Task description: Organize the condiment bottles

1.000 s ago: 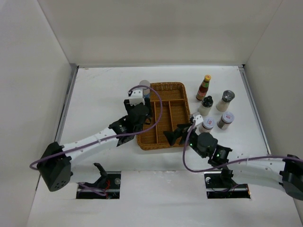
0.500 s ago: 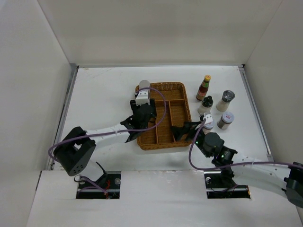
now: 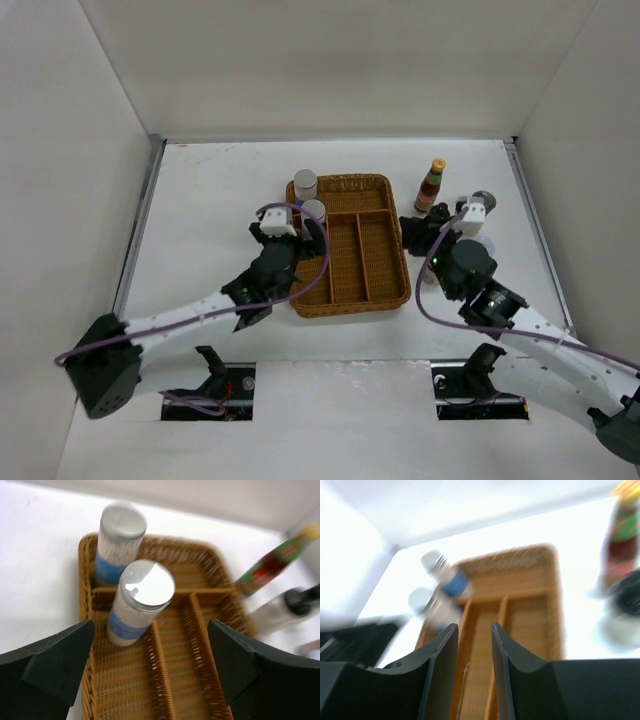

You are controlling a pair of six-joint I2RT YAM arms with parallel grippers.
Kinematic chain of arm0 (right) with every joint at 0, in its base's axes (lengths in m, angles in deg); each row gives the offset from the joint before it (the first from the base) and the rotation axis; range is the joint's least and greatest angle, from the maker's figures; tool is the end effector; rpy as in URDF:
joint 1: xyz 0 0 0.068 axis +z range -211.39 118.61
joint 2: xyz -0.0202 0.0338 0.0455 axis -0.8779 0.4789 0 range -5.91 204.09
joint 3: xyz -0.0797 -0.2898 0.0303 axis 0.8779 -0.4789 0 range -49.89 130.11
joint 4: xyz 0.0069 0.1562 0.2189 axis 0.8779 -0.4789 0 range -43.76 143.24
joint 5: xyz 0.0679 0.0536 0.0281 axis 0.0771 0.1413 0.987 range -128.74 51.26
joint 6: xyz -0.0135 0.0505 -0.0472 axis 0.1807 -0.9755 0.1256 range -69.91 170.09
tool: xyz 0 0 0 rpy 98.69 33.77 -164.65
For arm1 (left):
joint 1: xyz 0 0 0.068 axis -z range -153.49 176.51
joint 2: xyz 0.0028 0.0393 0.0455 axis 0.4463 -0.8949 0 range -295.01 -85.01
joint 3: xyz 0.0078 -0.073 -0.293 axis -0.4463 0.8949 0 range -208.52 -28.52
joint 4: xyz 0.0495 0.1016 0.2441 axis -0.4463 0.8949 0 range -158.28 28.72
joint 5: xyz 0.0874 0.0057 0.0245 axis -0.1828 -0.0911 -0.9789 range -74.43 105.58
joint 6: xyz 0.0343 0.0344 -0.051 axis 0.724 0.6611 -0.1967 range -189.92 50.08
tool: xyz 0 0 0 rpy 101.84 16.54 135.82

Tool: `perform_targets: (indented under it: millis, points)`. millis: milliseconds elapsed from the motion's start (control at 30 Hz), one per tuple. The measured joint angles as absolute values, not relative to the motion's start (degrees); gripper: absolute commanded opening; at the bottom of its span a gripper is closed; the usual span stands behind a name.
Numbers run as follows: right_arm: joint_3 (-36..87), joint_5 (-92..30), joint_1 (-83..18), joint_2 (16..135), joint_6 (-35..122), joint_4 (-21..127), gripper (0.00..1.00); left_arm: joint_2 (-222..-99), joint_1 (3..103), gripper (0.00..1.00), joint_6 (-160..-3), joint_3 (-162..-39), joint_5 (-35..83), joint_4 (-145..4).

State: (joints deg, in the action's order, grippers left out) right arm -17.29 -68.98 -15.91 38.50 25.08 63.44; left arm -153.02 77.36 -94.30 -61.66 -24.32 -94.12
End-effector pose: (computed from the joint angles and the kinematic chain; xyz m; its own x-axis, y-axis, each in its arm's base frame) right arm 0.1565 0.1176 0.3229 -0.1291 0.3898 -0.9118 -0.2299 0.8827 0.4099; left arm 0.1983 -0.1850 0.2722 -0.1708 -0.2920 -0.9410 0.1368 0.9388 -0.3162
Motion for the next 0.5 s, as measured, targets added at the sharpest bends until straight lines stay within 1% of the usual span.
perform_targets:
  millis: [33,67,133,167,200,267,333,400,500]
  points:
    - [-14.9,-69.4,-18.1,39.8,25.2,62.1,0.46,-149.1,77.9,1.0,-94.3,-60.0,-24.3,-95.4]
    - [-12.5,-70.0,-20.5,41.5,25.4,60.7,0.57,-145.1,78.1,1.0,-94.3,-58.1,-24.3,-96.8]
    - [-9.3,-71.1,-24.6,44.9,25.7,58.9,0.84,-137.4,78.2,1.0,-94.5,-54.1,-25.0,-99.5]
    - [-8.5,-71.6,-26.6,46.8,26.0,58.2,0.92,-133.6,78.2,1.0,-94.7,-51.7,-25.7,-100.7]
    - [-8.1,-71.8,-28.8,48.9,26.3,57.3,0.96,-130.1,78.2,1.0,-95.2,-49.3,-26.7,-101.9]
    - [-8.0,-71.9,-32.4,52.8,26.6,55.1,1.0,-124.6,78.2,1.0,-96.7,-44.1,-29.4,-103.5]
    - [-8.0,-71.8,-35.5,56.5,26.9,52.9,1.0,-121.5,77.9,1.0,-98.5,-39.7,-32.3,-104.4]
    - [-8.0,-71.7,-37.9,59.6,27.0,51.3,1.0,-121.0,76.5,1.0,-100.2,-35.8,-34.5,-105.0]
    - [-7.8,-70.9,-40.5,63.0,27.3,49.8,1.0,-123.7,72.5,1.0,-102.0,-32.8,-35.8,-105.9]
